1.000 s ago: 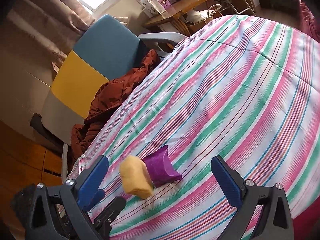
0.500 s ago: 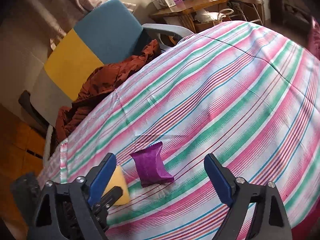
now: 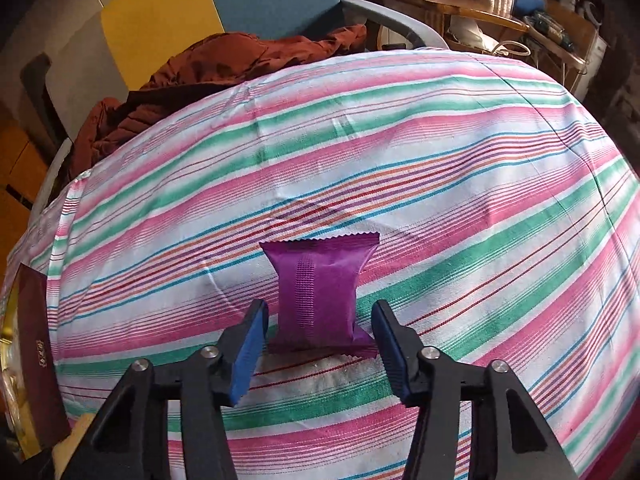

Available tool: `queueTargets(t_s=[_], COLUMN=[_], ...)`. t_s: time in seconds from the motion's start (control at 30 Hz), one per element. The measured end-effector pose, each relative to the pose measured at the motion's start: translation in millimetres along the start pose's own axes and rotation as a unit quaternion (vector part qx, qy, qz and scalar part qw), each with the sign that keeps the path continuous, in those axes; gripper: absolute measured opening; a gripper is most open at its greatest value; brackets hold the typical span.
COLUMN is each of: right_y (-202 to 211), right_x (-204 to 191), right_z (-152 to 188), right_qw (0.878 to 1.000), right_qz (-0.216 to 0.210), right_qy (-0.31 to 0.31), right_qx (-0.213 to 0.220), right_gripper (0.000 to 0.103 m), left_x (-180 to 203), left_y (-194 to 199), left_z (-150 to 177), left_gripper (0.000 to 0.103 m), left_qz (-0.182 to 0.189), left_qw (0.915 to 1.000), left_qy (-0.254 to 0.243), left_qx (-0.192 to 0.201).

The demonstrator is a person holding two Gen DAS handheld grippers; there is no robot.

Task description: Organize objects

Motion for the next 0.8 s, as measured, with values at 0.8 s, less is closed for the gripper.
queueTargets(t_s=[0.8], right_y=[10], right_x=[-39], right_z=[14], right_qw=[0.995], right_qz=[-0.003], right_qy=[0.1], right_qx=[0.019], right_gripper=[0.035], left_x=[-15], left_y=[66], left_z=[21], left_gripper=[0.035], left_qz=[-0.059], left_qw=[0.9958], left_qy=[-0.007], left_qx=[0.069])
Point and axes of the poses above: each gripper's, at about its wrist camera, not at the fingertips, and y roughly against the way its jaws point, x to its right, z to its underside, the point moved 5 cm from there along -y, roughly the way its jaws point, and after that the axes turned 1 degree about -y, right-handed, at the moved point
